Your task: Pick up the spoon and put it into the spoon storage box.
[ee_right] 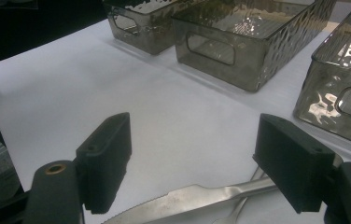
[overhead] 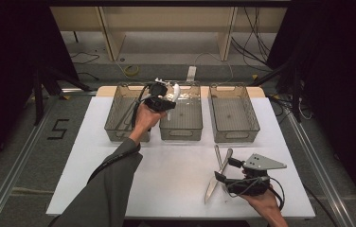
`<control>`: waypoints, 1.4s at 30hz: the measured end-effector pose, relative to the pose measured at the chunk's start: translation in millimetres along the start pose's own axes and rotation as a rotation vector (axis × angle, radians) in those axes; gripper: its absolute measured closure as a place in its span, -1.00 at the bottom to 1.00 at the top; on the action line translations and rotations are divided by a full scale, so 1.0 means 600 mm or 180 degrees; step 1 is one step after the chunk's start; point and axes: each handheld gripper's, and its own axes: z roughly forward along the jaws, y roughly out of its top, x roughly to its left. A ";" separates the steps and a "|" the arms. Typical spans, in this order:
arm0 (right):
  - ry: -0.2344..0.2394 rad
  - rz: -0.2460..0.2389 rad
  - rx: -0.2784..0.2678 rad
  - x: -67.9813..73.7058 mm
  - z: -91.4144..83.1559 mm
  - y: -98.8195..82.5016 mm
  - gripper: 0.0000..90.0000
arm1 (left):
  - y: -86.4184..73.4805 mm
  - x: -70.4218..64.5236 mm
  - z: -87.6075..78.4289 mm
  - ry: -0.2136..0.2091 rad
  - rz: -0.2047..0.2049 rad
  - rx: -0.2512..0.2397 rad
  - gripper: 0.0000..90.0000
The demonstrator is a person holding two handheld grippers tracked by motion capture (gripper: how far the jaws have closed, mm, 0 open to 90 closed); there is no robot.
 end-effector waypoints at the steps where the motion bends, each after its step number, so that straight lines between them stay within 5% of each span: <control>1: 0.0000 -0.0002 0.0002 0.000 0.000 0.000 -0.38 | -0.001 -0.001 0.003 0.0013 -0.0012 0.0002 0.89; 32: -0.0008 0.0016 -0.0010 0.000 -0.002 -0.001 -0.38 | -0.018 0.005 0.026 0.0051 -0.0069 0.0194 0.75; 42: -0.0071 0.0043 0.0009 -0.004 -0.003 -0.001 -0.38 | -0.022 -0.006 -0.022 -0.0137 -0.0004 0.0118 0.11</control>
